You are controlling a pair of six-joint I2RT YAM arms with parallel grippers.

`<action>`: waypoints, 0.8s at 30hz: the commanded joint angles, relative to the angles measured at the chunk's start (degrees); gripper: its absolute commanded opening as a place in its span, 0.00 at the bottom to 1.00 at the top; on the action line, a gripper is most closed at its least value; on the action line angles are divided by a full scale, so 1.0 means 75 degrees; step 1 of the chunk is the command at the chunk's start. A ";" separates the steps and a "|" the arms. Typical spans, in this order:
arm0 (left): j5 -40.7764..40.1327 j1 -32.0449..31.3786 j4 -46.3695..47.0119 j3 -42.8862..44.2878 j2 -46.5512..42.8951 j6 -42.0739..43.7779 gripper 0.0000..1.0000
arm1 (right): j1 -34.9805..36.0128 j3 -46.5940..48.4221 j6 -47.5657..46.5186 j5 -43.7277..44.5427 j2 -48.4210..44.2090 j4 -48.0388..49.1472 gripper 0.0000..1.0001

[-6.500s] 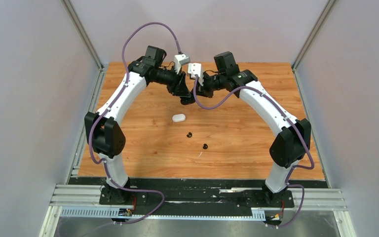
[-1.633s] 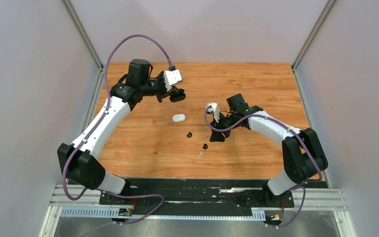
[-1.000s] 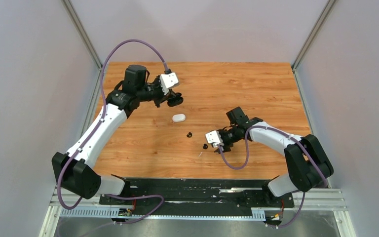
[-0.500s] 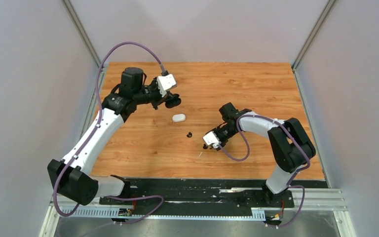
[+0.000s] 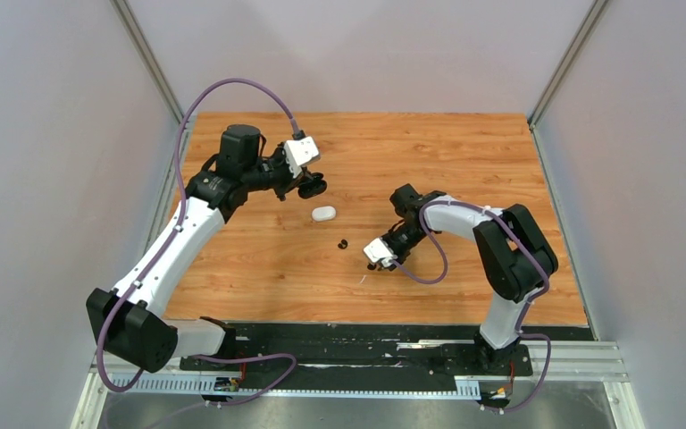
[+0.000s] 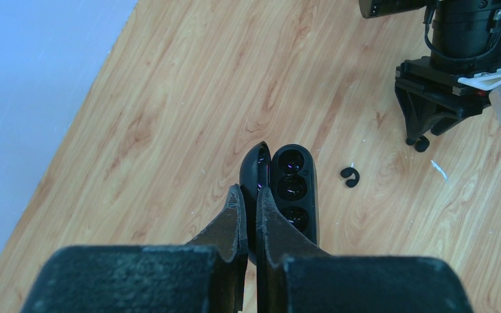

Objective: Insert the wireless bluetooth earbuds into the charging case
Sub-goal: Pick up the right earbud from the center of the board.

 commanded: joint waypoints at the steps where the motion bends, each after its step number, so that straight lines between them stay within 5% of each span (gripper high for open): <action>1: 0.0016 0.0045 0.0264 0.0043 -0.0171 -0.0138 0.00 | 0.0084 0.0422 -0.0346 -0.0187 0.0190 -0.0392 0.36; 24: 0.0008 0.0217 0.0309 -0.0060 -0.0250 -0.0240 0.00 | 0.0220 0.1206 -0.0662 0.0035 0.0855 -0.1438 0.32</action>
